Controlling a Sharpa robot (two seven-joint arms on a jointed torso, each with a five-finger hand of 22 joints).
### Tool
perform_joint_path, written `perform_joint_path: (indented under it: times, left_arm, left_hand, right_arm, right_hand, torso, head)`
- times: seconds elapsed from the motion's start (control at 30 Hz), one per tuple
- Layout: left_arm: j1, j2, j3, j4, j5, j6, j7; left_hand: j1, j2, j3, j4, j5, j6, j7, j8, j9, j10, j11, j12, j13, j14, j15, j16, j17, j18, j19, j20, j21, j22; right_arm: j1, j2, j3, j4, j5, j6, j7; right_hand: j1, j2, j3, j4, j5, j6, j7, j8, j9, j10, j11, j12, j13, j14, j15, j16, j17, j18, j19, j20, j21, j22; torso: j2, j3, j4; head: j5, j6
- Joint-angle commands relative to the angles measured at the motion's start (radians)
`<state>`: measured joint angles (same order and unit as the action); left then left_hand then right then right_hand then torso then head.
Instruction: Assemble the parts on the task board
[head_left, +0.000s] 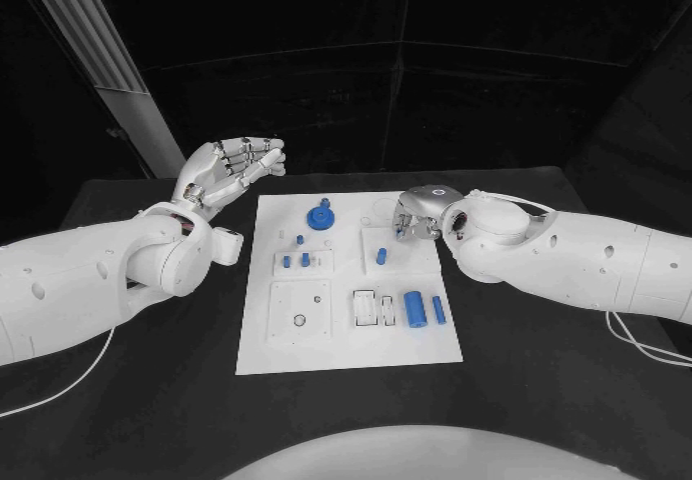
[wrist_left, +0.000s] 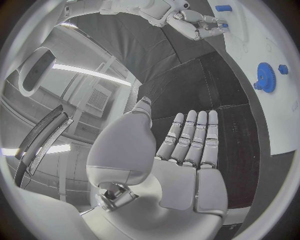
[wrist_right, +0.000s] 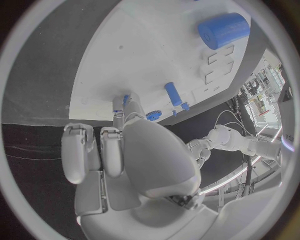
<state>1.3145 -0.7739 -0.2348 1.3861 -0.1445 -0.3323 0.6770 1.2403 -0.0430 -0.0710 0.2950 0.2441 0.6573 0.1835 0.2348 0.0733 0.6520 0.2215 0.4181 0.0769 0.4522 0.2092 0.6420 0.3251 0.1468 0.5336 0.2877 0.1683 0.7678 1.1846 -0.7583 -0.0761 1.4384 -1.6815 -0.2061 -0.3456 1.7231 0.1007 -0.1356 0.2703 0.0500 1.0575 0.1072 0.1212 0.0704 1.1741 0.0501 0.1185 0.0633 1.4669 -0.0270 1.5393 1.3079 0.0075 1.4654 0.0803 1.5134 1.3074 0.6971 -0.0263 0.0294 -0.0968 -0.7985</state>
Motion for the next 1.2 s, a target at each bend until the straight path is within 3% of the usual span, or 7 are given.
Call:
perform_joint_path:
  times: [0.03,0.47,0.93,1.2]
  left_arm:
    - [0.001,0.0,0.001,0.001,0.003,0.012,0.155]
    - [0.001,-0.002,0.001,0.002,0.003,0.012,0.154]
    - [0.001,-0.005,0.001,0.001,0.003,0.013,0.154]
    - [0.001,-0.003,0.001,-0.004,0.003,0.015,0.153]
  left_hand:
    - [-0.001,0.009,0.004,-0.001,0.003,-0.007,0.079,0.004,0.001,-0.009,0.001,0.004,-0.001,-0.006,0.0,0.006,-0.002,-0.005,0.008,0.0,-0.004,-0.001]
    - [0.001,0.012,0.004,-0.001,0.002,-0.008,0.079,0.008,0.001,-0.011,0.001,0.009,-0.001,-0.005,-0.001,0.011,-0.006,-0.005,0.01,0.0,-0.005,-0.002]
    - [0.003,0.015,0.003,-0.002,0.002,-0.01,0.079,0.011,0.001,-0.013,0.001,0.014,-0.001,-0.005,-0.001,0.016,-0.01,-0.005,0.011,0.0,-0.005,-0.004]
    - [0.003,0.015,0.003,-0.002,0.002,-0.01,0.079,0.011,0.001,-0.013,0.001,0.014,-0.001,-0.005,-0.001,0.016,-0.01,-0.005,0.011,0.0,-0.005,-0.004]
  right_arm:
    - [-0.003,0.0,-0.003,-0.002,-0.013,0.035,-0.015]
    - [-0.004,0.001,-0.003,0.001,-0.021,0.038,-0.013]
    - [-0.004,-0.016,-0.003,0.022,-0.021,-0.076,0.012]
    - [-0.004,-0.051,-0.002,0.068,-0.021,-0.149,0.029]
  right_hand:
    - [0.024,0.004,0.013,-0.007,-0.003,0.014,-0.001,0.0,0.003,0.015,-0.002,-0.005,-0.001,0.094,0.006,0.002,0.209,0.005,0.079,0.002,0.007,0.244]
    - [0.046,0.002,0.025,-0.011,-0.003,0.05,-0.003,0.012,0.008,0.046,-0.005,-0.008,-0.001,0.094,0.006,0.004,0.211,0.005,0.08,0.004,0.009,0.245]
    - [0.041,-0.004,0.023,-0.002,-0.003,0.053,0.003,0.01,0.008,0.052,0.001,-0.015,-0.002,0.094,0.009,0.002,0.207,0.004,0.081,0.006,0.011,0.245]
    - [0.041,-0.004,0.024,0.001,-0.003,0.053,0.006,0.009,0.007,0.053,0.004,-0.019,-0.002,0.094,0.011,0.002,0.209,0.004,0.082,0.007,0.012,0.246]
  torso:
    - [-0.001,0.0002,-0.0001]
    - [0.0,0.0,-0.0012]
    - [-0.001,0.0009,-0.0002]
    - [-0.001,-0.0005,-0.0009]
  head:
    - [0.0,0.001]
    - [-0.001,-0.002]
    - [0.002,-0.005]
    - [0.003,-0.007]
